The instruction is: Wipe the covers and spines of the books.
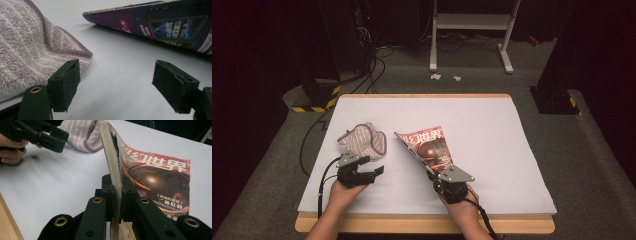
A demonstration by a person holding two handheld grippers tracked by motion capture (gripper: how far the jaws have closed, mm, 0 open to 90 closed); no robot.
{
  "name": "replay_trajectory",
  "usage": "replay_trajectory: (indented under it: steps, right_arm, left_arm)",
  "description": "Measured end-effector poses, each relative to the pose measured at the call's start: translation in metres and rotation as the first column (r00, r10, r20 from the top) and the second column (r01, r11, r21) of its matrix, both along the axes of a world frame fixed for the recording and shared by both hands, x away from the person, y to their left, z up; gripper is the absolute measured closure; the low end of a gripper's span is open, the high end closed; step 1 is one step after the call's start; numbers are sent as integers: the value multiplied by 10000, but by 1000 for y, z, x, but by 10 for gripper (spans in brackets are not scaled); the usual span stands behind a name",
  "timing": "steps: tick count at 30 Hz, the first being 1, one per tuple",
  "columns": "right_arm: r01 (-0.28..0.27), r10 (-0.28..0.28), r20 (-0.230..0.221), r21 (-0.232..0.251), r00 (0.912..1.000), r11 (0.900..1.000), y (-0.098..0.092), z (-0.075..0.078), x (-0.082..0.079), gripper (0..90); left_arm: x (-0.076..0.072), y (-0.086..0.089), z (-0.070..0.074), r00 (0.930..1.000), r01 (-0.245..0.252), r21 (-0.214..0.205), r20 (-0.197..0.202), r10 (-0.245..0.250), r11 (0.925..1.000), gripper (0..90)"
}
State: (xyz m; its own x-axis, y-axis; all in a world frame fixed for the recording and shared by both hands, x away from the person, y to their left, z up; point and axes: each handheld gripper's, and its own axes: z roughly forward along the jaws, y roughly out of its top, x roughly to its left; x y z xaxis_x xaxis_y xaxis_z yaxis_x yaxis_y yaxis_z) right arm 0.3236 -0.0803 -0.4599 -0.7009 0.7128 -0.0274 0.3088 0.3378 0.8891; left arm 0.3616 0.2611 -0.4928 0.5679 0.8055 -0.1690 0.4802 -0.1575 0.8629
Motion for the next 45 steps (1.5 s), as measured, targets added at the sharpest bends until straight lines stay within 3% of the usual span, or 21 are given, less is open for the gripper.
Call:
replay_trajectory:
  steps: [9,15,21,32,41,45]
  right_arm:
    - [301,-306,181,286,9994,9991,-3,24,12,850]
    - [585,-620,552,628,9966,9963,-5,41,22,851]
    - [840,-913,768,929,9929,9921,-9,54,28,851]
    - [1418,-1652,1530,1531,9743,9780,-16,83,37,852]
    - [1546,-1935,2071,1901,9590,9695,-15,100,40,853]
    - [1436,-1888,2169,2080,9578,9675,-12,103,39,853]
  left_arm:
    - [-1,1,0,9999,-128,-55,17,128,9999,237]
    - [-3,1,0,9999,-30,-306,114,33,9995,237]
    - [-1,1,-2,9999,-85,-210,81,87,9997,237]
    - [-2,2,-1,9998,-97,-257,151,101,9996,240]
    - [-2,4,0,9994,-76,-330,341,88,9994,244]
    - [-3,4,0,9995,-77,-353,318,88,9993,244]
